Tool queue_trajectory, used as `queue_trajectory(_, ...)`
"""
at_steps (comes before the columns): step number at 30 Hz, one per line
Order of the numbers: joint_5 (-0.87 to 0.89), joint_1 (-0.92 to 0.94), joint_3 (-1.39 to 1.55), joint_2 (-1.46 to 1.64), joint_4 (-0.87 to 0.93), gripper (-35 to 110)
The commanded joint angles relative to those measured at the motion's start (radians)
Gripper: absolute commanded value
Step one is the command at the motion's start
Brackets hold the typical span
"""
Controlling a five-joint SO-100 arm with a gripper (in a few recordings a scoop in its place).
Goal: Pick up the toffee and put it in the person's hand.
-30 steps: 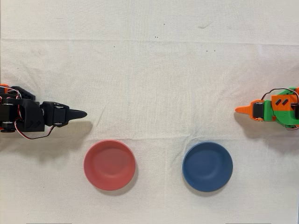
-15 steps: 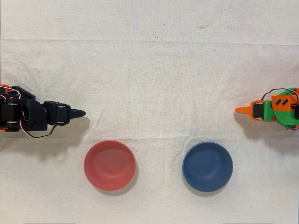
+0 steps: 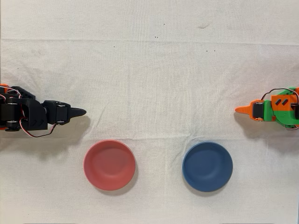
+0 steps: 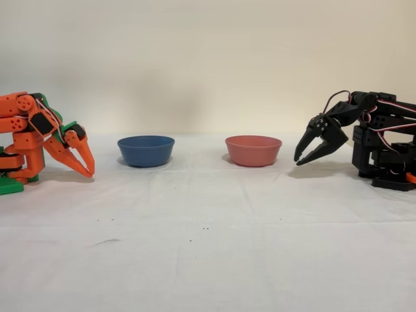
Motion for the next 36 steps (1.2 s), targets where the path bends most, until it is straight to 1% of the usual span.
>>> queue_trajectory(1,0.011,-0.014,0.052,0.071,-0.009,0)
queue_trajectory(7,0.037,-0.012,0.052,0.071,0.009,0)
queue_trajectory(36,0.043,-0.012,0.052,0.071,0.011,0)
